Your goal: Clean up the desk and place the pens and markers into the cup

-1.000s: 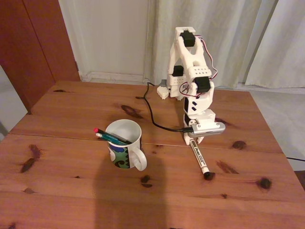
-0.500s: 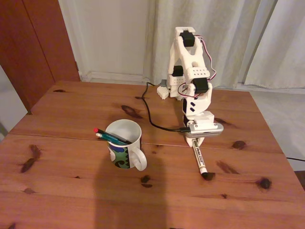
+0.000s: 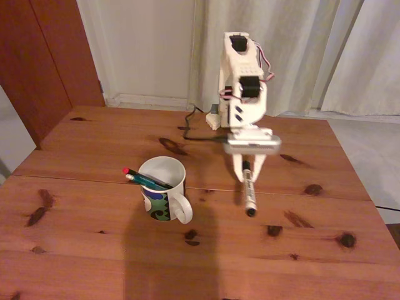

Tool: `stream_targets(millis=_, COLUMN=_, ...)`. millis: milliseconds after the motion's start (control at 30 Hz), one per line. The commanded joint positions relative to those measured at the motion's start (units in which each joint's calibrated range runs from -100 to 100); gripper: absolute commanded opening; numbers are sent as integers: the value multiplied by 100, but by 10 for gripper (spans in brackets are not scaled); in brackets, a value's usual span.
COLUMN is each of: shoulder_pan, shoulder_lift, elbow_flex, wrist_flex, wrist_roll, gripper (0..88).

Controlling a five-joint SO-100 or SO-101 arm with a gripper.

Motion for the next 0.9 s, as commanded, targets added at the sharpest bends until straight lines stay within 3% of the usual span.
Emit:
stream_targets(millis=0, shoulder_pan=234, shoulder_lift=-807, elbow_flex=-119, wrist_flex=-224, wrist_roll=46, gripper=8)
stream_targets(millis=400, shoulder_pan=1047, shoulder_lift=-1543, elbow_flex=-83, wrist_flex=-1204, wrist_roll=9, gripper=8)
stream_targets(millis=867, shoulder_pan=2116, shoulder_lift=-1477, elbow_flex=-29, wrist_flex=-2546, wrist_roll=-630, gripper=8)
